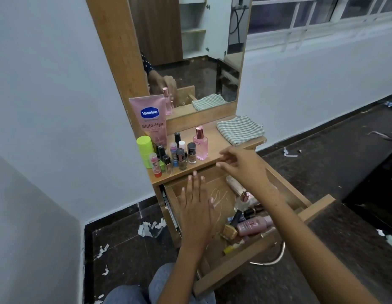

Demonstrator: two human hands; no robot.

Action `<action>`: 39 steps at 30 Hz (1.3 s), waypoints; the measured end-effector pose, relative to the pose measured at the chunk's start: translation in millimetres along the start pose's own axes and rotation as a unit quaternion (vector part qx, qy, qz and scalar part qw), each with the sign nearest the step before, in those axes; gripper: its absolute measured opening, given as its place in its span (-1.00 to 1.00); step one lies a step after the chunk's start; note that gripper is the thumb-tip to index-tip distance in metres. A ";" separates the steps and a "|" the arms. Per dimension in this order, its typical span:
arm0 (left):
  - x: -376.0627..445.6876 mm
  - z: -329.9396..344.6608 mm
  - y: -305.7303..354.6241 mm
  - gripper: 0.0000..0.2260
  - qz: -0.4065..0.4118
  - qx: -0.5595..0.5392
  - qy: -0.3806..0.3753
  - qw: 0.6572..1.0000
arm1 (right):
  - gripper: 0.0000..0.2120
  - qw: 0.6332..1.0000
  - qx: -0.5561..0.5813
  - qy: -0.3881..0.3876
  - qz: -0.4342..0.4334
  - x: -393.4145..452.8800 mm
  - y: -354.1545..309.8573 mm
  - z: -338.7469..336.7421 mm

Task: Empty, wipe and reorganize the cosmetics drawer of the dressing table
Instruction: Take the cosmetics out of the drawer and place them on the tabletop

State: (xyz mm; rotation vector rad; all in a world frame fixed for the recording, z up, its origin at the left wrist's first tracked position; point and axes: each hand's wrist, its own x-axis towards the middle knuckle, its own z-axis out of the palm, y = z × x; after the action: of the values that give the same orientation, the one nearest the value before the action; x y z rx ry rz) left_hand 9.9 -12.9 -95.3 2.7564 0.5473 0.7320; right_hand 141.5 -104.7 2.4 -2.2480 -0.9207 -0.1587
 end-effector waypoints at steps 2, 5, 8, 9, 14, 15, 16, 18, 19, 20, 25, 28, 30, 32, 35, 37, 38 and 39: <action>-0.8 -0.2 -0.5 -0.49 0.003 -0.001 0.004 1.000 | -0.70 0.996 -0.025 -0.079 0.029 -20.1 14.0 -14.9; -1.8 -0.2 -0.4 -0.50 0.005 -0.012 0.002 1.000 | -0.58 0.984 -0.082 -0.144 0.068 -48.6 29.5 -27.2; -2.1 -0.3 0.7 -0.51 0.002 -0.022 0.000 1.000 | -0.55 0.968 -0.110 -0.205 0.089 -64.7 41.5 -22.1; -2.5 -0.3 0.6 -0.51 0.000 -0.022 -0.002 1.000 | -0.58 0.966 -0.113 -0.216 0.089 -66.5 44.8 -17.8; -4.5 -2.0 1.8 -0.51 -0.002 -0.019 -0.012 1.000 | -0.68 0.968 -0.104 -0.209 0.092 -60.7 49.1 4.0; -4.7 -2.2 1.8 -0.51 -0.002 -0.017 -0.012 1.000 | -0.70 0.969 -0.099 -0.208 0.095 -59.4 48.5 8.8; -4.8 -2.2 2.3 -0.51 -0.003 -0.017 -0.013 1.000 | -0.73 0.970 -0.091 -0.202 0.099 -59.0 47.7 12.9; -4.0 -2.3 2.4 -0.51 -0.006 -0.015 -0.011 1.000 | -0.80 0.975 -0.080 -0.183 0.101 -57.4 47.3 20.4; -3.6 -2.0 2.4 -0.51 -0.008 -0.015 -0.009 1.000 | -0.83 0.978 -0.072 -0.170 0.100 -56.3 47.1 23.0; -3.4 -2.2 2.3 -0.50 -0.008 -0.016 -0.008 1.000 | -0.85 0.981 -0.061 -0.155 0.098 -54.2 45.7 24.4; -2.2 -0.5 1.1 -0.49 -0.009 0.005 -0.004 1.000 | -0.76 0.996 0.001 -0.072 0.056 -30.1 17.1 13.9; -1.0 0.0 0.8 -0.48 -0.012 0.004 -0.008 1.000 | -0.72 0.998 0.053 -0.019 0.032 -11.6 -8.5 1.7; -1.3 -0.1 1.4 -0.47 -0.014 0.001 -0.013 1.000 | -0.70 0.997 0.065 0.027 0.021 2.2 -20.7 -2.2; -1.7 -0.3 1.8 -0.48 -0.014 0.003 -0.008 1.000 | -0.68 0.996 0.062 0.059 0.023 16.7 -28.6 -2.6; -2.2 1.1 1.7 -0.48 -0.016 -0.001 -0.010 1.000 | -0.64 0.995 0.053 0.073 0.033 33.9 -33.1 2.9; -2.5 2.0 1.5 -0.49 -0.017 0.006 -0.011 1.000 | -0.65 0.995 0.060 0.079 0.025 39.1 -33.6 9.1; -2.3 2.2 1.5 -0.49 -0.018 0.011 -0.010 1.000 | -0.66 0.994 0.065 0.082 0.023 40.6 -33.1 12.6; -1.8 2.4 1.4 -0.49 -0.018 0.016 -0.009 1.000 | -0.67 0.994 0.069 0.086 0.021 41.5 -33.0 15.0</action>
State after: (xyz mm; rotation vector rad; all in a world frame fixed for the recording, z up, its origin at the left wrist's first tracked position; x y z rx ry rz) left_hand 10.1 -15.2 -97.7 2.7730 0.6081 0.6946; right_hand 148.4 -54.5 24.1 -2.0886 -0.7671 -0.2580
